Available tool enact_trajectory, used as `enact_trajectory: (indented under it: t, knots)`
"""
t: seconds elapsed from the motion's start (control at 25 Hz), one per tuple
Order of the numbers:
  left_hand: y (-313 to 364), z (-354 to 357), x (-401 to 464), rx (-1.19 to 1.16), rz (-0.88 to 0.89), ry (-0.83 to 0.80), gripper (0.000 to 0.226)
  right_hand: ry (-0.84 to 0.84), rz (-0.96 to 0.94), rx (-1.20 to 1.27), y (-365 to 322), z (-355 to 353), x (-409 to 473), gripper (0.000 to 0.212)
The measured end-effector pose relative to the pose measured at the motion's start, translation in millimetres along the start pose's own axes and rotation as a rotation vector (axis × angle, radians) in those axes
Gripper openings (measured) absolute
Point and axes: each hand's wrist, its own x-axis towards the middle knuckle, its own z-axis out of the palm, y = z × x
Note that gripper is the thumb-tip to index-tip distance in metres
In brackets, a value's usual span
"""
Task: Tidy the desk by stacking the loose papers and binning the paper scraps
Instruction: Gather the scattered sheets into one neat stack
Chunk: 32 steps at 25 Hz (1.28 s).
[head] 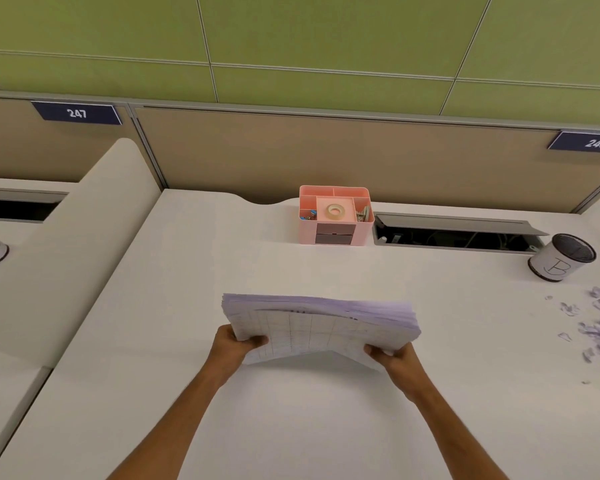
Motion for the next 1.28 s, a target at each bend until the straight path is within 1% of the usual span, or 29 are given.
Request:
enact_trajectory:
  t: [0.12,0.16,0.24,0.28,0.36,0.4,0.48,0.56,0.64,0.72,0.84,0.96,1.04,1.16,1.28]
  knots:
    - [8,-2,6,0.044,-0.031,-0.011,0.033,0.002,0.068,-0.022,-4,-2,5,0.025]
    - [12,-4,8,0.048,-0.037,-0.047,0.036,-0.021,0.095,0.002,-7,-3,4,0.029]
    - [19,-9,13,0.038,-0.092,-0.131,0.039,-0.079,0.15,0.05,-11,-4,5,0.053]
    - [22,-12,15,0.028,-0.134,-0.164,0.04,-0.101,0.158,0.081,-13,-4,5,0.054]
    - [23,-19,16,-0.039,-0.218,-0.188,0.038,-0.098,0.158,0.148,-17,-2,2,0.032]
    - [24,-22,16,-0.099,-0.249,-0.175,0.036,-0.075,0.163,0.178,-18,-2,1,0.027]
    - [26,-28,11,-0.264,-0.293,-0.12,0.035,-0.027,0.167,0.247,-20,2,-4,0.025]
    - [29,-28,2,-0.496,-0.339,-0.046,0.043,0.017,0.172,0.334,-22,8,-11,0.028]
    - [29,-19,-8,-0.703,-0.352,-0.02,0.053,0.068,0.19,0.408,-22,18,-18,0.029]
    - [30,0,-20,-0.782,-0.342,-0.026,0.056,0.11,0.201,0.463,-20,33,-25,0.029]
    - [29,37,-39,-0.77,-0.325,-0.055,0.044,0.152,0.205,0.541,-17,58,-35,0.031]
    - [29,61,-49,-0.575,-0.235,-0.074,0.036,0.197,0.203,0.588,-17,78,-41,0.033]
    - [30,68,-52,-0.552,-0.188,-0.055,0.034,0.208,0.176,0.568,-19,88,-44,0.033]
    - [33,68,-55,-0.589,-0.139,0.01,0.035,0.186,0.115,0.526,-21,97,-48,0.033]
    - [34,57,-51,-0.564,-0.101,0.078,0.039,0.087,0.08,0.518,-26,102,-52,0.039]
